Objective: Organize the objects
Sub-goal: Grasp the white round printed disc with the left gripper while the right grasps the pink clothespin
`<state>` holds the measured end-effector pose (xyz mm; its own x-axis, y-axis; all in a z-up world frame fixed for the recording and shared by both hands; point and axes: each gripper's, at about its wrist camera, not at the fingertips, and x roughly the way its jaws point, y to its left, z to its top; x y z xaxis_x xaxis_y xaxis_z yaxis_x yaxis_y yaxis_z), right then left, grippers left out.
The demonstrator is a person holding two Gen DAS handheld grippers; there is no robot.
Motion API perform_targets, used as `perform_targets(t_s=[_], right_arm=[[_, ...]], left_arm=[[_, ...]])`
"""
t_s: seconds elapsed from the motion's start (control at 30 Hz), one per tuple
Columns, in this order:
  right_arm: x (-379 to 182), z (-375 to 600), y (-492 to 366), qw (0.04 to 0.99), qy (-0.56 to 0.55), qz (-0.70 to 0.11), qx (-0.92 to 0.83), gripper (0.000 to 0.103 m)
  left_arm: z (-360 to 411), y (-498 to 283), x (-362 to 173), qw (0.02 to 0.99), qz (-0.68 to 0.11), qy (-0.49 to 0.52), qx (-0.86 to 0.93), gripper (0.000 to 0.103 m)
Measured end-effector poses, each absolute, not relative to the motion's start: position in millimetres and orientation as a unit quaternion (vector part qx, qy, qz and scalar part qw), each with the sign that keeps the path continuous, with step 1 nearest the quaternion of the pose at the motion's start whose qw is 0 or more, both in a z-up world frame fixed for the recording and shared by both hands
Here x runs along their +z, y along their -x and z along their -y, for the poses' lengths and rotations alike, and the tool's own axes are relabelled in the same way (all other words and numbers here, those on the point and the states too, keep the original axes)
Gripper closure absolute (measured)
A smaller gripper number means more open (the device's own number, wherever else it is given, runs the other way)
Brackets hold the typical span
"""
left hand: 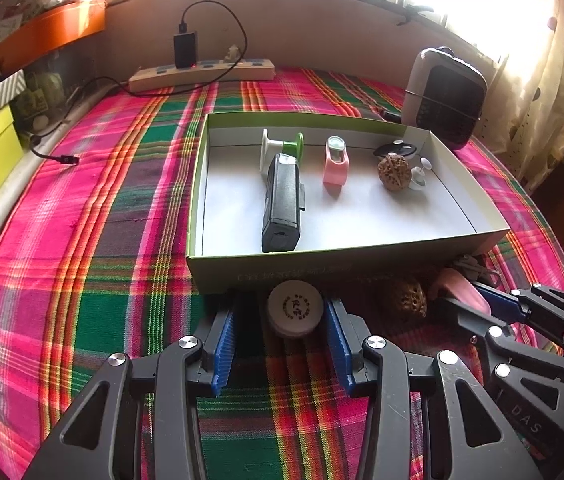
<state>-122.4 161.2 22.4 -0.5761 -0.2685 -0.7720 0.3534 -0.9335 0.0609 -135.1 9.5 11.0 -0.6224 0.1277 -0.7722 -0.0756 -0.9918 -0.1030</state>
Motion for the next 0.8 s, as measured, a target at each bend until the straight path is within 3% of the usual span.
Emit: perform_targets(t_s=[0.37, 0.8], right_arm=[[22.3, -165.8, 122.6, 0.173, -0.426, -0.041, -0.887, 0.084], [22.0, -167.5, 122.1, 0.173, -0.426, -0.040, -0.887, 0.084]], left_arm=[[-6.5, 134.6, 9.9, 0.045, 0.026, 0.428, 0.902, 0.078], [-7.3, 132.0, 9.8, 0.046, 0.021, 0.425, 0.904, 0.078]])
